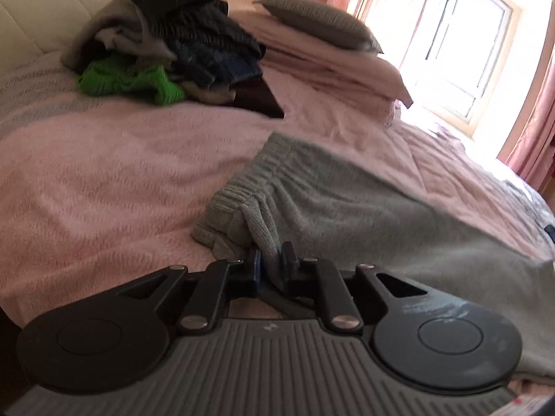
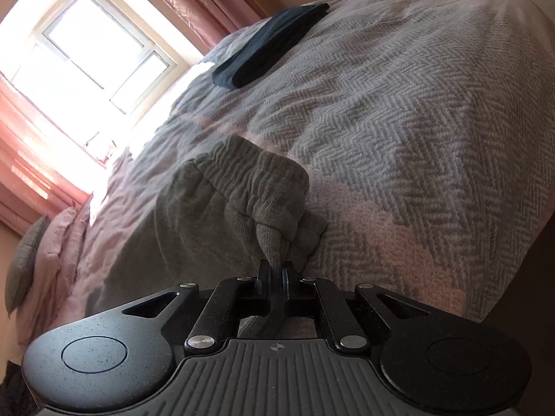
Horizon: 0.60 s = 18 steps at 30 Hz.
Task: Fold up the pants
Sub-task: 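Open both grippers to release the folded sweatpants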
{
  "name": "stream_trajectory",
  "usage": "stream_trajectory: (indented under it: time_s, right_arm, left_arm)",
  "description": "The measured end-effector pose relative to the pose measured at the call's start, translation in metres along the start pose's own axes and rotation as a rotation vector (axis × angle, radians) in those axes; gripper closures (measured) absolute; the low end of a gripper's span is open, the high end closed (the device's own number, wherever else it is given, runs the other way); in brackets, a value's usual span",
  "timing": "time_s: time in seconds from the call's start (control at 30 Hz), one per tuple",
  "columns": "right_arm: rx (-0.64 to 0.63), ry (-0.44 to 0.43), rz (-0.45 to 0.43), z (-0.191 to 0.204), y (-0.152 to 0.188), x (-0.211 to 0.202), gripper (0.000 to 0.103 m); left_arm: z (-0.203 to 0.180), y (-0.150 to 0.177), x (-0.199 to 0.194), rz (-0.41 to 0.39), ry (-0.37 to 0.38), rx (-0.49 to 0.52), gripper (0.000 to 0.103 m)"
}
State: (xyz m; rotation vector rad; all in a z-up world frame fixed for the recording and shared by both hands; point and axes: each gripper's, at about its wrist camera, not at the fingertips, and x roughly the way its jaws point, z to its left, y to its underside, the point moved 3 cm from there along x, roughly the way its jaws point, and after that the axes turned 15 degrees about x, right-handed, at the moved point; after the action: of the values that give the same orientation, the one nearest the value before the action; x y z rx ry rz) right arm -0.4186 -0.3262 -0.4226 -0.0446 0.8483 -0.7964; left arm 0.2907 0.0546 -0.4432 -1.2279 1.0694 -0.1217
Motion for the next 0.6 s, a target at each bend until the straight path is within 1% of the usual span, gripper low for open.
stream_trajectory:
  time_s: [0.03, 0.07, 0.1, 0.13, 0.17, 0.2, 0.23, 0.27, 0.3, 0.37, 0.47, 0.53, 0.6]
  right_arm:
    - [-0.006, 0.010, 0.001, 0.001, 0.001, 0.000, 0.096]
    - [-0.028, 0.028, -0.008, 0.003, 0.002, -0.003, 0.079]
    - [-0.057, 0.054, -0.024, 0.005, 0.003, -0.007, 0.069]
    - [-0.105, 0.084, -0.050, 0.009, 0.003, -0.013, 0.055]
    - [-0.149, 0.107, -0.080, 0.012, 0.004, -0.018, 0.053]
    - [-0.192, 0.125, -0.109, 0.014, 0.005, -0.024, 0.052]
    - [-0.231, 0.145, -0.139, 0.017, 0.006, -0.029, 0.052]
    - [-0.265, 0.159, -0.167, 0.020, 0.007, -0.034, 0.052]
    - [-0.307, 0.163, -0.194, 0.025, 0.010, -0.038, 0.052]
    - [-0.396, 0.145, -0.222, 0.040, 0.018, -0.038, 0.052]
    - [-0.550, 0.116, -0.243, 0.069, 0.037, -0.023, 0.052]
    - [-0.613, 0.107, -0.230, 0.081, 0.050, -0.008, 0.052]
    - [-0.644, 0.087, -0.215, 0.086, 0.059, 0.005, 0.052]
  left_arm:
    - [-0.001, 0.000, -0.002, -0.008, -0.006, 0.004, 0.089]
    - [-0.001, -0.001, -0.007, -0.016, -0.022, 0.012, 0.088]
    - [0.000, -0.003, -0.014, -0.024, -0.046, 0.018, 0.083]
    - [0.003, -0.005, -0.018, -0.020, -0.082, 0.026, 0.068]
    - [0.006, -0.007, -0.022, -0.008, -0.127, 0.037, 0.062]
    - [0.010, -0.009, -0.026, -0.004, -0.168, 0.052, 0.061]
    - [0.012, -0.012, -0.031, -0.006, -0.212, 0.073, 0.068]
    - [0.011, -0.016, -0.035, -0.001, -0.256, 0.102, 0.070]
    - [0.006, -0.020, -0.039, -0.010, -0.262, 0.138, 0.071]
    - [-0.012, -0.032, -0.045, -0.051, -0.212, 0.180, 0.071]
    - [-0.051, -0.045, -0.039, -0.100, -0.065, 0.235, 0.070]
    - [-0.072, -0.047, -0.031, -0.104, -0.018, 0.275, 0.070]
    - [-0.085, -0.043, -0.015, -0.075, -0.013, 0.301, 0.070]
